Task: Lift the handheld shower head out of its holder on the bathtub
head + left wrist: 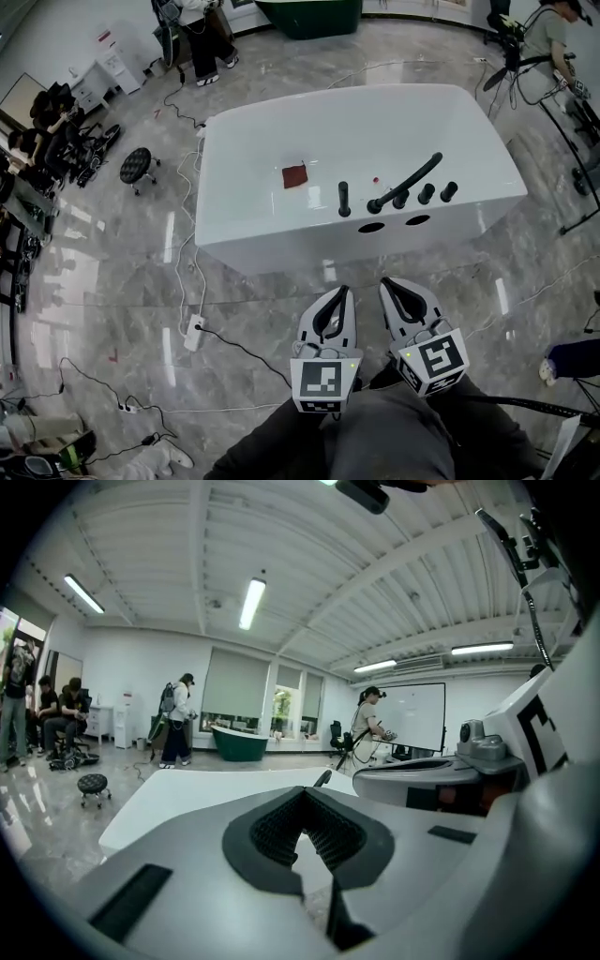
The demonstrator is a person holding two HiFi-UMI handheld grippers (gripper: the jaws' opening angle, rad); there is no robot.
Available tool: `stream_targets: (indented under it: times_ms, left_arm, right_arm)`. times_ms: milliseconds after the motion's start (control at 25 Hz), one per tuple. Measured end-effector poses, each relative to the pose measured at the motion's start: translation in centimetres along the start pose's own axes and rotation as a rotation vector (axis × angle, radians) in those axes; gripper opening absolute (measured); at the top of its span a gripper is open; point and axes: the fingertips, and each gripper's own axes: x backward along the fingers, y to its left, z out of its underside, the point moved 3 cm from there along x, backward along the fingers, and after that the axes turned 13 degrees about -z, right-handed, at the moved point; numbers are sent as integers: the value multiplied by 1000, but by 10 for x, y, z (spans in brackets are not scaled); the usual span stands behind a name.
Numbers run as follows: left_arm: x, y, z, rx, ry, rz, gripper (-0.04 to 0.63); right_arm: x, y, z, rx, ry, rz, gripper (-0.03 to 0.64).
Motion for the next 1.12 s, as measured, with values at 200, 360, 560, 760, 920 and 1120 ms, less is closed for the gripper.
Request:
stream_targets:
  times_ms: [200,360,560,760,920,1120]
  left_arm:
    - [-8,5,-5,-10,10,19,3]
    - [-22,15,-11,-29,18,-10,3]
    - [-39,25,-20,-26,10,-49,3]
    - [-60,19,-12,-33,57,-66,3]
    - [-85,6,-15,-52,68,-55,3]
    - [-117,-15,-27,-85,70,-52,3]
  right_arm:
    - [-8,-10,-10,-5,-6,26,5]
    - [-25,-19,-12,-23,-8,5,5]
    - [-48,-30,-19,-23,-24,-45,5]
    - [-55,-57,-10,-66,-15,-53,4]
    - [-58,-88,-8,-92,-23,-36,5]
    - [-54,-129,-13,-118,-43,-24,5]
